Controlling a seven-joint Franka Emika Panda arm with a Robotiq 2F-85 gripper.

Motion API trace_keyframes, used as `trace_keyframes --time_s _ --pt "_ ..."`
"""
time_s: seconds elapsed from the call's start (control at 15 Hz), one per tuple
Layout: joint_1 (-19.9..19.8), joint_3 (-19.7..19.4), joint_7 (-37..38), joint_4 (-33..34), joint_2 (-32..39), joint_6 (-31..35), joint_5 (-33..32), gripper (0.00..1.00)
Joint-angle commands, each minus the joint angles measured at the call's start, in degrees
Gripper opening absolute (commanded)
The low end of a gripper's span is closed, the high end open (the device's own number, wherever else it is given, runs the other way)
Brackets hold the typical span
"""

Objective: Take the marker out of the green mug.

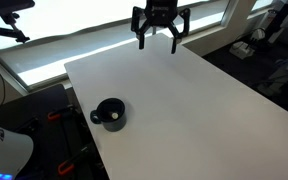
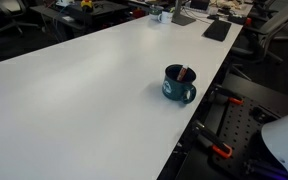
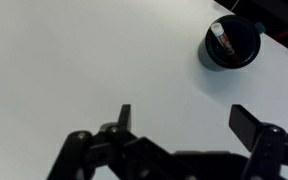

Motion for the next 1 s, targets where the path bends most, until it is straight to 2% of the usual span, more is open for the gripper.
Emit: trace_keyframes --time_s 0.0,0.13,0.27,0.73,0.93 --pt "-0.02 0.04 -2.15 0.13 -0.29 -0.17 0.02 1.00" --pt "0.01 0.01 -3.79 0.13 -0.93 -0.23 0.02 1.00" --pt "0.40 0.27 -4.43 1.35 1.47 -0.72 -2.78 1.00" --pt "2.09 3.35 -7.43 2.72 13.81 2.04 -4.66 1.00" --pt "3.00 4.78 -7.45 2.27 16.57 2.56 -5.76 1.00"
